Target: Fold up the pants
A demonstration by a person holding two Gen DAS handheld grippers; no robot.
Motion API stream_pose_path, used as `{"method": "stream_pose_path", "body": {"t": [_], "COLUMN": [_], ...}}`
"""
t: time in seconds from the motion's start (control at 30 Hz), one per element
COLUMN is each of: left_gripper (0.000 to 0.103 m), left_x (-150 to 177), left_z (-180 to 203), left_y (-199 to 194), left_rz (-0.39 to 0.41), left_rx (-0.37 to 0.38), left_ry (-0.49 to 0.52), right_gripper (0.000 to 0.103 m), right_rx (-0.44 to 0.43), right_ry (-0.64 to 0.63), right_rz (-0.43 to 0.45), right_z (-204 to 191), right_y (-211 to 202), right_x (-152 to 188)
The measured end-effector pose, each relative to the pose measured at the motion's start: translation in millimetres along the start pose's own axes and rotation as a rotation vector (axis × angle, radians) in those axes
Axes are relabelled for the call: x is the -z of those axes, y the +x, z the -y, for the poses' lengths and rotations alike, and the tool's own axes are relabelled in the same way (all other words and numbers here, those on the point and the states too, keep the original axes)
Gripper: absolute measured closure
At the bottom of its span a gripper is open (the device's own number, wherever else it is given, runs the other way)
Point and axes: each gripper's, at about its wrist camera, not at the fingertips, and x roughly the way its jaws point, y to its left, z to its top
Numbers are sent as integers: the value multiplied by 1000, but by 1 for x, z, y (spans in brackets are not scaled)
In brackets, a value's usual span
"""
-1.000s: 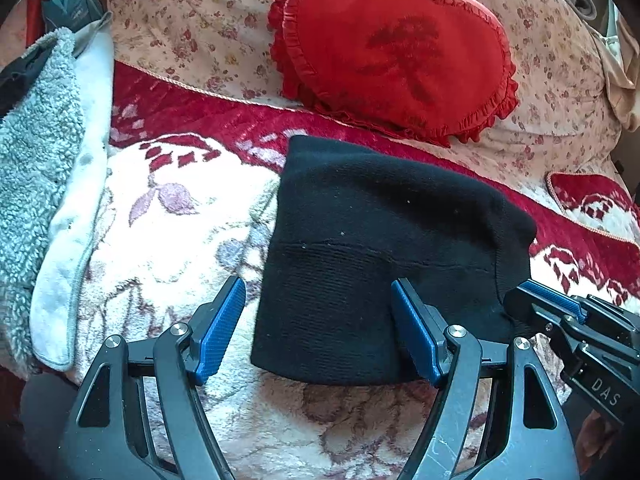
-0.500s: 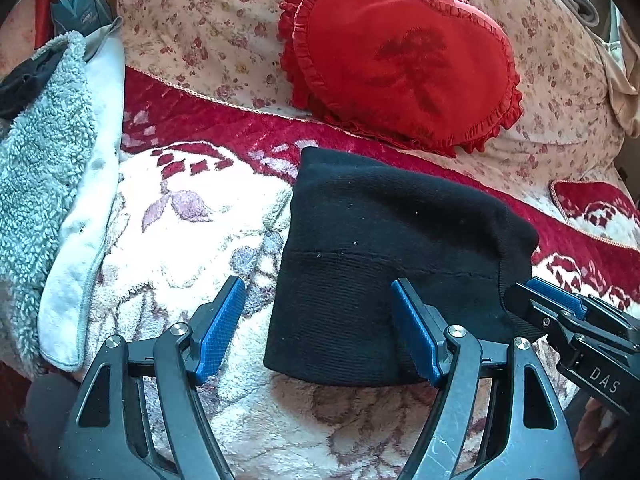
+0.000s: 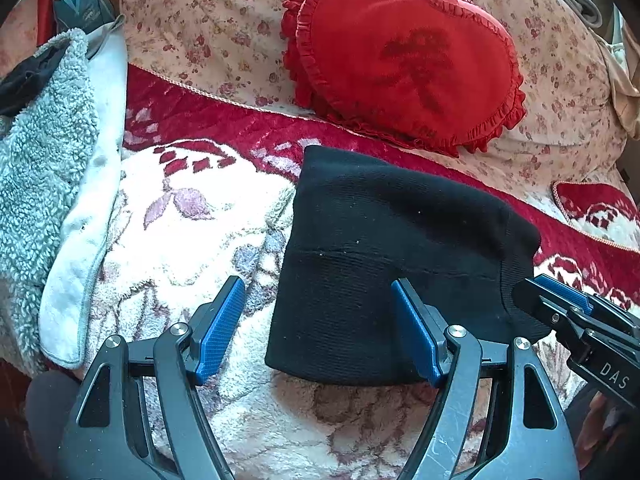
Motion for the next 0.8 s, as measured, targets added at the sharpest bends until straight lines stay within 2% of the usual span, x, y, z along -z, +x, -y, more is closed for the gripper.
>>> {"method": "stream_pose_path", "body": {"t": [0.5, 0.8], "left_gripper": [28, 28], "left_x": [3, 2], "left_z": [3, -1], "left_y": [1, 3], "left_rz": [6, -7], "left_rx": [-20, 5], "left_ry": [11, -13], "right_gripper": [61, 61], "right_rx": [7, 31], "right_ry": [-3, -14], "right_rz": [-8, -19], "right_z": [2, 2], "right_y": [4, 5], "right_x": [0, -2]}}
